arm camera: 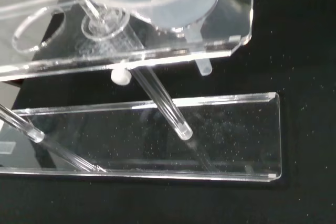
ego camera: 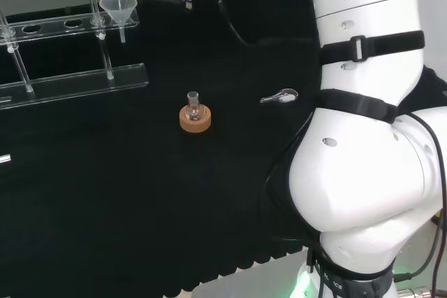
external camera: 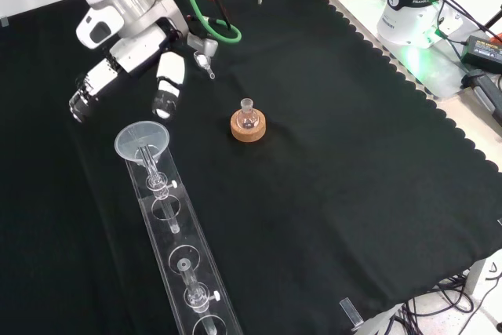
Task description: Pick up the funnel from the transparent funnel stand.
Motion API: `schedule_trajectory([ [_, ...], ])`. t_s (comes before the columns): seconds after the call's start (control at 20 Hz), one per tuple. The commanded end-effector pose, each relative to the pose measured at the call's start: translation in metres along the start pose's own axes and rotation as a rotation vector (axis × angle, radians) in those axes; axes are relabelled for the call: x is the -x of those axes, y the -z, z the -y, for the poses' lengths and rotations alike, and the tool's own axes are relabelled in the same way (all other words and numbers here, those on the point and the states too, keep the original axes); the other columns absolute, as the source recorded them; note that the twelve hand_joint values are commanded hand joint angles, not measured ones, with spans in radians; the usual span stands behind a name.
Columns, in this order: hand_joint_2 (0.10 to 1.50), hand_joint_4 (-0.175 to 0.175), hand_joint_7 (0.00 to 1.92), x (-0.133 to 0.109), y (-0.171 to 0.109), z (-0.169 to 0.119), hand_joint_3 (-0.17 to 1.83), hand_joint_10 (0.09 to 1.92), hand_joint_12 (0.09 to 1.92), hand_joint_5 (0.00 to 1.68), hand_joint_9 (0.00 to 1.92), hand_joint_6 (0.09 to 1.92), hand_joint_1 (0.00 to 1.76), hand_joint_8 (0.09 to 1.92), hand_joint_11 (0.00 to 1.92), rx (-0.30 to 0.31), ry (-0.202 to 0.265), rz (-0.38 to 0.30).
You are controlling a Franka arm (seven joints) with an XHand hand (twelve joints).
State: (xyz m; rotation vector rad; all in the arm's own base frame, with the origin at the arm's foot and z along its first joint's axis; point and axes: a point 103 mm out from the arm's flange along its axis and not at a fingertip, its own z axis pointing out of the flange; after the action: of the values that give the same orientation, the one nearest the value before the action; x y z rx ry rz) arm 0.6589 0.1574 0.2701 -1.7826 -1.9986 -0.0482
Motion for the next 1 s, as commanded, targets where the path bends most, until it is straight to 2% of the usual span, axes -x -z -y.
schedule_trajectory([
  [0.05,0.84,0.067,0.0,-0.007,-0.016,-0.006,0.0,0.09,0.52,0.0,0.0,0.09,0.16,0.09,0.0,-0.025,0.009,0.02],
  [0.3,0.84,0.062,0.0,-0.012,-0.027,-0.008,0.0,0.09,0.55,0.0,0.0,0.09,0.16,0.09,0.0,-0.047,0.002,0.058],
  [0.45,0.83,0.05,0.0,-0.016,-0.038,-0.008,-0.01,0.09,0.67,0.0,0.0,0.09,0.16,0.09,0.0,-0.038,-0.003,0.167],
  [0.75,0.81,0.033,0.0,-0.013,-0.047,-0.01,-0.01,0.09,0.87,0.0,0.0,0.09,0.16,0.09,0.0,-0.021,-0.032,0.25],
  [1.0,0.81,0.018,0.0,-0.001,-0.048,-0.014,-0.01,0.09,1.3,0.0,0.07,0.09,0.15,0.09,0.0,-0.003,-0.079,0.287],
])
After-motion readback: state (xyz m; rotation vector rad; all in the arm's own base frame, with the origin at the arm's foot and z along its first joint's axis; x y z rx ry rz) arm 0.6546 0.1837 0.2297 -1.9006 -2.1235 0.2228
